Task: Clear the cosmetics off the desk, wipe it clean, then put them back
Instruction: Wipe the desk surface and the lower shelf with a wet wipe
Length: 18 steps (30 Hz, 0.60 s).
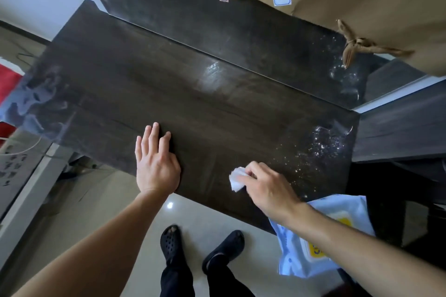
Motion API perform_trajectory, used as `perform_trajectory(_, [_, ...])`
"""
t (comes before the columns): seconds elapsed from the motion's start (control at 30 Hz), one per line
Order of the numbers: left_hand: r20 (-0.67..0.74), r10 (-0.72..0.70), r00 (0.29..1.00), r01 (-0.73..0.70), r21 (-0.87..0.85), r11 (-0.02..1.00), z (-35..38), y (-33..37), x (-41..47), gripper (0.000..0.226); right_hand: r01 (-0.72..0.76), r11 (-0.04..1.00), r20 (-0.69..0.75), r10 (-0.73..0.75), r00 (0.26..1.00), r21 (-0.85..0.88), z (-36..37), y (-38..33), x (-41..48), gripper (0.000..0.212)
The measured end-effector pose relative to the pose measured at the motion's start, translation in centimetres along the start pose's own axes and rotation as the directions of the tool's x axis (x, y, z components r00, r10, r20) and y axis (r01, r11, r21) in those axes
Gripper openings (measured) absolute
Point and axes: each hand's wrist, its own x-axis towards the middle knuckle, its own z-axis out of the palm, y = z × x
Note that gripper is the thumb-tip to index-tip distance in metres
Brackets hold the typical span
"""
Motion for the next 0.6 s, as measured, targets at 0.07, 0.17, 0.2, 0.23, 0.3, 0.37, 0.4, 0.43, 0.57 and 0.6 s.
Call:
perform_trajectory(0.07, [-0.001, 0.001, 1.0, -0.001, -0.001, 1.0, 0.0, 0.0, 0.1, 0.046, -0.111, 0.994, -0.08, 0.111, 0.991, 0.003, -1.2, 2.8, 1.5, 0.029])
perform_trajectory(0.17, [-0.001, 0.005, 1.0, -0.005, 0.005, 1.0, 0.1, -0.1, 0.1, 0.045, -0.447, 0.894, -0.257, 0.43, 0.866, -0.011, -3.0, 7.1, 4.4, 0.029])
perform_trajectory(0.2, [0.002, 0.007, 1.0, -0.007, 0.002, 1.0, 0.1, -0.2, 0.0, 0.045, -0.472, 0.88, -0.258, 0.446, 0.857, -0.048, -2.6, 6.7, 4.4, 0.035])
perform_trajectory(0.23, [0.006, 0.01, 1.0, -0.01, -0.001, 1.0, 0.0, -0.2, 0.0, 0.045, -0.439, 0.893, -0.242, 0.407, 0.881, -0.096, -1.8, 5.3, 3.7, 0.04])
perform_trajectory(0.3, [0.009, 0.011, 1.0, -0.011, 0.003, 1.0, 0.0, -0.3, 0.1, 0.046, -0.252, 0.955, -0.158, 0.227, 0.961, -0.16, 0.3, 1.0, 1.1, 0.043])
perform_trajectory(0.37, [0.008, 0.007, 1.0, -0.007, 0.008, 1.0, -0.1, -0.2, 0.1, 0.046, -0.052, 0.992, -0.035, 0.049, 0.998, -0.117, 1.5, -2.9, -2.1, 0.039])
perform_trajectory(0.4, [0.007, 0.006, 1.0, -0.006, 0.004, 1.0, -0.1, -0.2, 0.0, 0.047, 0.03, 0.996, 0.032, -0.027, 0.999, -0.086, 1.7, -4.4, -3.2, 0.039])
perform_trajectory(0.43, [0.005, 0.005, 1.0, -0.005, -0.001, 1.0, -0.1, -0.2, 0.0, 0.047, 0.108, 0.993, 0.102, -0.102, 0.99, -0.053, 1.7, -5.2, -3.8, 0.037])
perform_trajectory(0.57, [0.01, 0.018, 1.0, -0.018, -0.009, 1.0, -0.1, -0.3, 0.0, 0.045, 0.076, 0.994, 0.092, -0.084, 0.992, 0.084, 0.3, -3.9, 0.0, 0.022])
perform_trajectory(0.6, [0.01, 0.023, 1.0, -0.023, -0.007, 1.0, 0.0, -0.4, 0.0, 0.044, -0.014, 0.996, 0.008, 0.014, 1.0, 0.087, -0.2, -2.5, 2.2, 0.023])
